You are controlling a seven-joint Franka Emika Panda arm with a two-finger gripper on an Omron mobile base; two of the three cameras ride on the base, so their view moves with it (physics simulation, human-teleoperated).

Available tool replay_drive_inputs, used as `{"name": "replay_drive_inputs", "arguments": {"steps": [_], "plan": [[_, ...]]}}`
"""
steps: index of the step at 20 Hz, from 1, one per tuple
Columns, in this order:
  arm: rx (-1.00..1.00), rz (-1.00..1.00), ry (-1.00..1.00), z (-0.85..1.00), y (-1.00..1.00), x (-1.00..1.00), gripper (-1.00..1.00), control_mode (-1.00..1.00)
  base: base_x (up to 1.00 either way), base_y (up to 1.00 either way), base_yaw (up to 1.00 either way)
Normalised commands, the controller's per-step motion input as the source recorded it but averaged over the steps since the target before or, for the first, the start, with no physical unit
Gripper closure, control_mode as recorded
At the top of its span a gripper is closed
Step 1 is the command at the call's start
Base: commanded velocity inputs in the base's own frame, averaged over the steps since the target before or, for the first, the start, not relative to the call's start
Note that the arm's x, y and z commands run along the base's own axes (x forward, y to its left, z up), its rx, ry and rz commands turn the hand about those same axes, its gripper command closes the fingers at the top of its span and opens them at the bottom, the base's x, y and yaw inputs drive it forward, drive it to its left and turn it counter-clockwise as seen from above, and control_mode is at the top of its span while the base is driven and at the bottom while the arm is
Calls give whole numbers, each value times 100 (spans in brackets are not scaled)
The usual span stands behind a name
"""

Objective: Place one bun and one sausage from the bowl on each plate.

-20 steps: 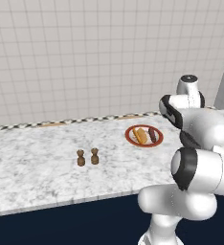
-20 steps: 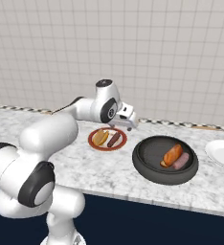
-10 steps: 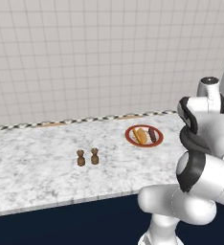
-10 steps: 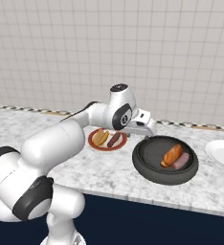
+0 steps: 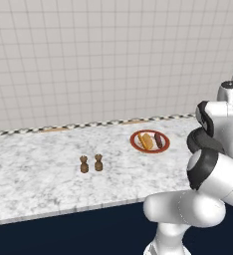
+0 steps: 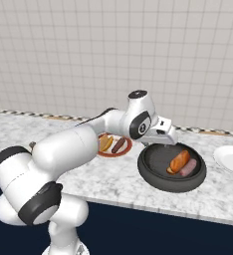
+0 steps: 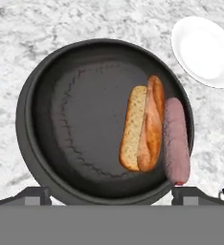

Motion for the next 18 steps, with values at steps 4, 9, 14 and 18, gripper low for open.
{"name": "replay_drive_inputs", "arguments": {"steps": [4,9,14,18], "plan": [[-2,0,2,-6,-39,-14,-100,-100,0,0,0],[-5,0,0,-24,-28,-3,-100,-100,0,0,0],[-2,0,0,-24,-31,0,-100,-100,0,0,0],[-2,0,0,-26,-3,0,-100,-100,0,0,0]]}}
